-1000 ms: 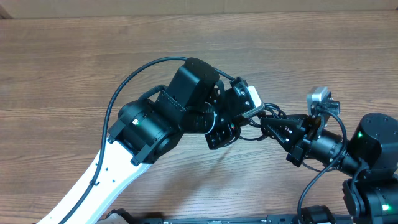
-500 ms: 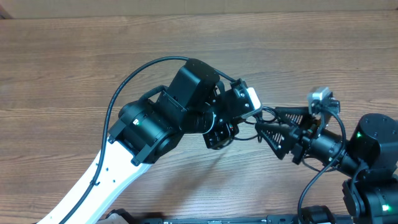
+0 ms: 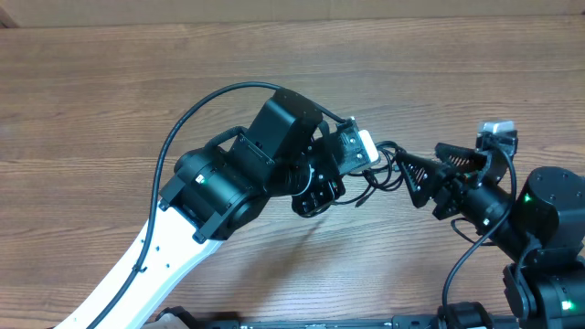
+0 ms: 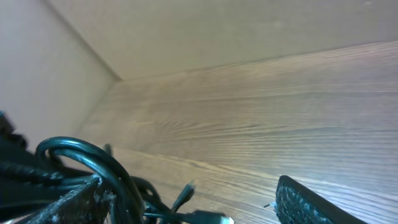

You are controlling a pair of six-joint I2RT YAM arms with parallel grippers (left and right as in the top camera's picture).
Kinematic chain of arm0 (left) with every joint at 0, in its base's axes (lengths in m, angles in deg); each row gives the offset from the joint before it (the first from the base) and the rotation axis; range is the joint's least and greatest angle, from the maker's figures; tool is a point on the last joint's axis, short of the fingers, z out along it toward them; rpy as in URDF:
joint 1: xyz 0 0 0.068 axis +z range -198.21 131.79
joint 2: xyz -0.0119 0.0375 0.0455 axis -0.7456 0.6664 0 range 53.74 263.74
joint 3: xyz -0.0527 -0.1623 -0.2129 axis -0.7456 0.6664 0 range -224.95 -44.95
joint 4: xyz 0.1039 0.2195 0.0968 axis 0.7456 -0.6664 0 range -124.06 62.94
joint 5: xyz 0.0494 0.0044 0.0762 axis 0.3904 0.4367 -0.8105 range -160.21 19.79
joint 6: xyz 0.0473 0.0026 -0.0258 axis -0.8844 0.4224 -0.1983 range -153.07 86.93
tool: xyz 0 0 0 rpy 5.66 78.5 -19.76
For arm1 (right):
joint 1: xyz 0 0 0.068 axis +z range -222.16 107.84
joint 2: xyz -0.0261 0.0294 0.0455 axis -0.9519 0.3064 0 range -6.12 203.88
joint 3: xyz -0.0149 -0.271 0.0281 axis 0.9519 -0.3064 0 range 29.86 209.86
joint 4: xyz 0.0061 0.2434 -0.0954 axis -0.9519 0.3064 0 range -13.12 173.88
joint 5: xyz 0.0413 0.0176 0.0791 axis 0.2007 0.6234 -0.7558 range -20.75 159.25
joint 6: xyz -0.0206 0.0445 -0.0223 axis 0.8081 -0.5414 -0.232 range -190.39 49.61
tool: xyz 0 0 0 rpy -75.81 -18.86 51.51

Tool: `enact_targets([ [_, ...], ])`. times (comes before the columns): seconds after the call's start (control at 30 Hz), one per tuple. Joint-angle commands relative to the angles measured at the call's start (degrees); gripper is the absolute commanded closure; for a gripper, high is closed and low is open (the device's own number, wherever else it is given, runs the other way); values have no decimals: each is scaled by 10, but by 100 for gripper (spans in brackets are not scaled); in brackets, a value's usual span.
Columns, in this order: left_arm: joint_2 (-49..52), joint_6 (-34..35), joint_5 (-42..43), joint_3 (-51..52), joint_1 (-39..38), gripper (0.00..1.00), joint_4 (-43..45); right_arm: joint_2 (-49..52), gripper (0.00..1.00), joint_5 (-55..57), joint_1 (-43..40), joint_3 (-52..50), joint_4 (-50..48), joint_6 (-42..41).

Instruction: Untangle cables

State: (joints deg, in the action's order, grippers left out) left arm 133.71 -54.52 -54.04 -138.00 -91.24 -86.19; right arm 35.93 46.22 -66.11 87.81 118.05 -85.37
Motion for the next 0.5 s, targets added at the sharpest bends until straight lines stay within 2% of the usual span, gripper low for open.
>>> enact_targets([
  [0.0, 3, 21, -32, -11, 3, 96, 5, -3, 18, 52, -2, 3, -2, -17],
  [0.17, 3, 73, -75, -11, 4, 96, 11, -3, 18, 43, -2, 3, 8, -25],
  [0.27, 3, 80, -82, -11, 4, 96, 18, -3, 20, 10, -2, 3, 12, -26],
  [0.47, 3, 77, -79, -11, 3, 96, 22, -3, 30, -67, -2, 3, 12, -1],
])
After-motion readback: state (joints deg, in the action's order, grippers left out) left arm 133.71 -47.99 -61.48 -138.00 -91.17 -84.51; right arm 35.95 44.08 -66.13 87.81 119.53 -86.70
